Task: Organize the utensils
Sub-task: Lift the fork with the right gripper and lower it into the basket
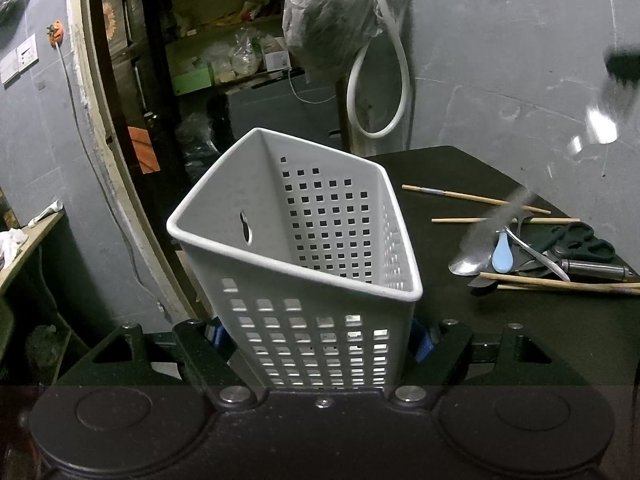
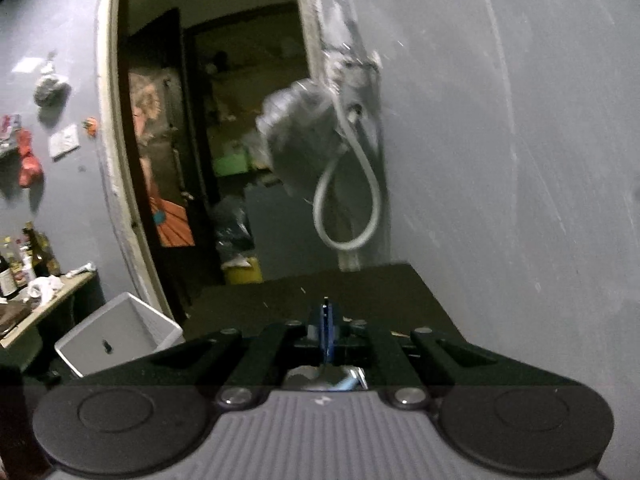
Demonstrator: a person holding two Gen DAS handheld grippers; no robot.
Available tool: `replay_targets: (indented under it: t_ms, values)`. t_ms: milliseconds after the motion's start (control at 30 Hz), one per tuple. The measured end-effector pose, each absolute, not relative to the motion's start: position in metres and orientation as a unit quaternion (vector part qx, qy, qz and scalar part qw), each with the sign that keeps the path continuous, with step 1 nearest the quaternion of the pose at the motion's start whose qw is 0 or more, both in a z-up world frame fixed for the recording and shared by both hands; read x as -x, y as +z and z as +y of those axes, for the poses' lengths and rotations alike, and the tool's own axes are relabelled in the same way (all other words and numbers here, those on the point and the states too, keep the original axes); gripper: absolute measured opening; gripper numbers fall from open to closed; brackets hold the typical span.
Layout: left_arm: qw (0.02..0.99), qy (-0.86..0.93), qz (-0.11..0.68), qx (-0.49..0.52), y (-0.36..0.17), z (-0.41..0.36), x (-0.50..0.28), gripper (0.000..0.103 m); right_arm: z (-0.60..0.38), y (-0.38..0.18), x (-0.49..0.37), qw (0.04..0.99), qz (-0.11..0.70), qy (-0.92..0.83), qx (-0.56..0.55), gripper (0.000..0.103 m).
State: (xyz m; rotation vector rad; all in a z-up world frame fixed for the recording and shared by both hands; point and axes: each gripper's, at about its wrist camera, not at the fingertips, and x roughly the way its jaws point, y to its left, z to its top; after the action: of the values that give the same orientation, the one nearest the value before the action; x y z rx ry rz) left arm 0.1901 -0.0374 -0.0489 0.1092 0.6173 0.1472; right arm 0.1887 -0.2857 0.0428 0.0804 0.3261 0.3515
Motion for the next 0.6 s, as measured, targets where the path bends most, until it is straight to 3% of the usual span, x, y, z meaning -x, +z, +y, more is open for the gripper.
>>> replay_targets:
  t_ms: [333,600]
  values:
    - [0.949,0.062,0.303,-0.057,-0.049,-0.039,-0.186,0.081,-0.256,0.107,-0.189,0.964,0.076,0.254,-0.027,0.002]
    - [0.949,0.061,0.303,-0.058,-0.049,-0.038,-0.186,0.081,-0.218,0.113,-0.190,0.946,0.066,0.318,0.015,0.002]
